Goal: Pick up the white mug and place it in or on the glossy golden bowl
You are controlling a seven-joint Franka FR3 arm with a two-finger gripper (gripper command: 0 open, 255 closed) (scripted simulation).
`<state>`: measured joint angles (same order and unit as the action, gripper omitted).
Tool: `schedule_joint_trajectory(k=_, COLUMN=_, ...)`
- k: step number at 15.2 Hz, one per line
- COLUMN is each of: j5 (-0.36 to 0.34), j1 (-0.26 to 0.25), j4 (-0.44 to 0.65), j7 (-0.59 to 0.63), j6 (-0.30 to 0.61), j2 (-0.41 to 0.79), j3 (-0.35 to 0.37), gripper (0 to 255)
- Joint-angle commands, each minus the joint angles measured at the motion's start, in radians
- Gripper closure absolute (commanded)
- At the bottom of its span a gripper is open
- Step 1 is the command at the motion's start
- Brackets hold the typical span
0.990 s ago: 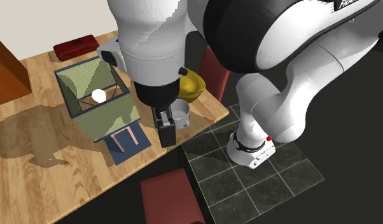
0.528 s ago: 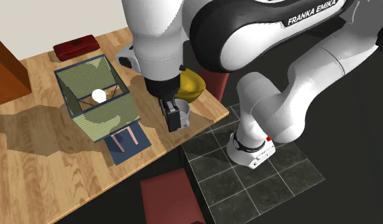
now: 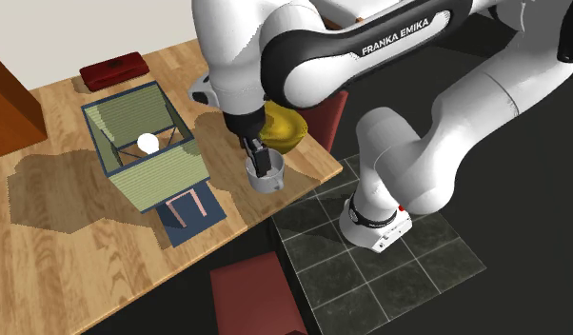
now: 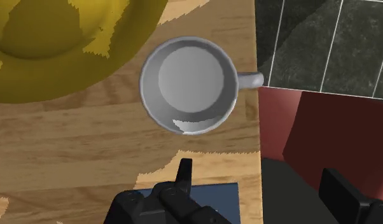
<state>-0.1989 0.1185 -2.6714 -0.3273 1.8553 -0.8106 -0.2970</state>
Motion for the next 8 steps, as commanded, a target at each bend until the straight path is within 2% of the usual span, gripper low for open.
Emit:
schedule_joint_trajectory(k=1, j5=-0.039, j1=0.017, j4=-0.016, j7=-0.066, j6=0.032, j2=0.024, j3=-0.053, gripper=0)
schedule_joint_trajectory(k=8, j5=-0.151, j1=0.054, j4=-0.021, j7=-0.279, j6=0.169, j2=0.181, j3=-0.24, gripper=0)
